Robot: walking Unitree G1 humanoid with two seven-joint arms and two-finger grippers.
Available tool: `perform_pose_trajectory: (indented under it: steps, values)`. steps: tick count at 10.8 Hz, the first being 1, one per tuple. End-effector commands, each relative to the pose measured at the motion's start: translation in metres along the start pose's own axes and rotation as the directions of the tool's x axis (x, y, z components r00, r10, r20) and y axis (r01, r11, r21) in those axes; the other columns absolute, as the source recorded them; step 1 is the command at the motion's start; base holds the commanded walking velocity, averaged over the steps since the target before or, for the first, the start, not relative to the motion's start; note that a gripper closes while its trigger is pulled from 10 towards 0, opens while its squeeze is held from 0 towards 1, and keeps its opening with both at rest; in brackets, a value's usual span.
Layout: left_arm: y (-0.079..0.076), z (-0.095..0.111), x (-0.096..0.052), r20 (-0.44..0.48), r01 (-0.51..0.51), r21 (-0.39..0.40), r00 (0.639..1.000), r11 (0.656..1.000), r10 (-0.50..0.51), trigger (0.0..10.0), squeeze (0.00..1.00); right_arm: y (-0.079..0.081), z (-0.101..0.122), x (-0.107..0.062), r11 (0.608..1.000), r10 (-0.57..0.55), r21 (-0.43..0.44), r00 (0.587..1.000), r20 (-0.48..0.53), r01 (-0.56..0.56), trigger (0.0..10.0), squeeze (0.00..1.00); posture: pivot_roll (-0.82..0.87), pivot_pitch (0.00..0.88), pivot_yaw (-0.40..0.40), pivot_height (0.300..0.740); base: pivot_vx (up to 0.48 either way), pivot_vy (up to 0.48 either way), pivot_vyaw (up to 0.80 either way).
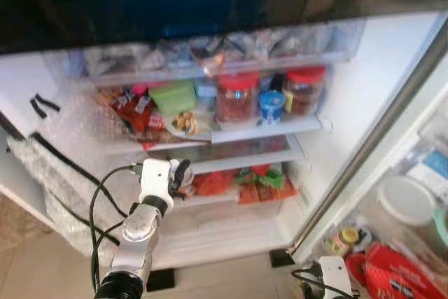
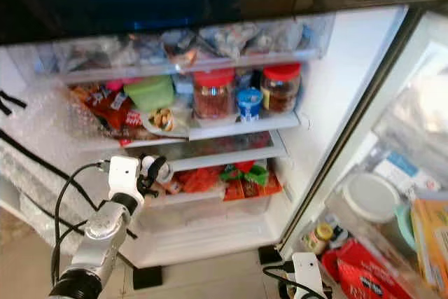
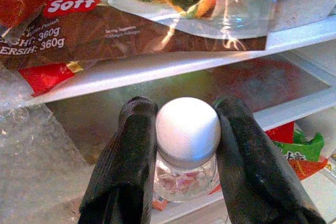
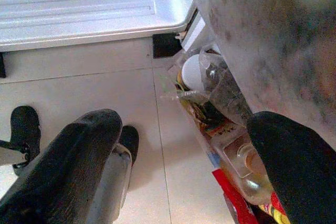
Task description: Restocking fridge
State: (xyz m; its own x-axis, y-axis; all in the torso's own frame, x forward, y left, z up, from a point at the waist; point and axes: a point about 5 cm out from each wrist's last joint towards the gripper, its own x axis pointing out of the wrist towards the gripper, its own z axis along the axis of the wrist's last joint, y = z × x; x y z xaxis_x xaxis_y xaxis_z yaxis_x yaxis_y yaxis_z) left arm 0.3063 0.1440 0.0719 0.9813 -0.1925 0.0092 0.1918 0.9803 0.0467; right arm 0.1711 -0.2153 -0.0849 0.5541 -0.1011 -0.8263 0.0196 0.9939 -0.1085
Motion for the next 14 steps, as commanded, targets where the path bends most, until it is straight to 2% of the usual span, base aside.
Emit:
perform_pose_trajectory:
  steps: [1, 3, 10, 14]
  values:
    - [0.000, 0.002, 0.001, 0.010, -0.002, 0.010, 1.000, 1.000, 0.002, 10.0, 0.00, 0.003, -0.002, 0.000, 1.000, 0.011, 0.007, 1.000, -0.004, -0.011, 10.0, 0.00, -0.05, 0.036, 0.008, 0.652, 0.000, 0.000, 0.00]
    - [0.001, 0.003, 0.002, 0.016, -0.003, 0.013, 1.000, 1.000, 0.003, 10.0, 0.00, 0.003, 0.000, 0.000, 1.000, 0.013, 0.008, 1.000, 0.007, -0.013, 10.0, 0.00, -0.05, 0.038, 0.007, 0.622, 0.000, 0.000, 0.00]
    - [0.001, 0.011, 0.010, 0.050, -0.026, 0.008, 0.998, 1.000, 0.025, 10.0, 0.00, 0.005, -0.003, 0.000, 0.999, 0.024, 0.022, 1.000, 0.000, -0.024, 10.0, 0.00, -0.05, 0.036, 0.004, 0.622, 0.000, 0.000, 0.00]
    - [-0.001, 0.024, 0.014, 0.129, -0.011, -0.021, 0.992, 1.000, 0.014, 10.0, 0.00, 0.005, -0.006, -0.001, 0.999, 0.028, 0.030, 1.000, 0.000, -0.028, 10.0, 0.00, -0.05, 0.027, 0.005, 0.622, 0.000, 0.000, 0.00]
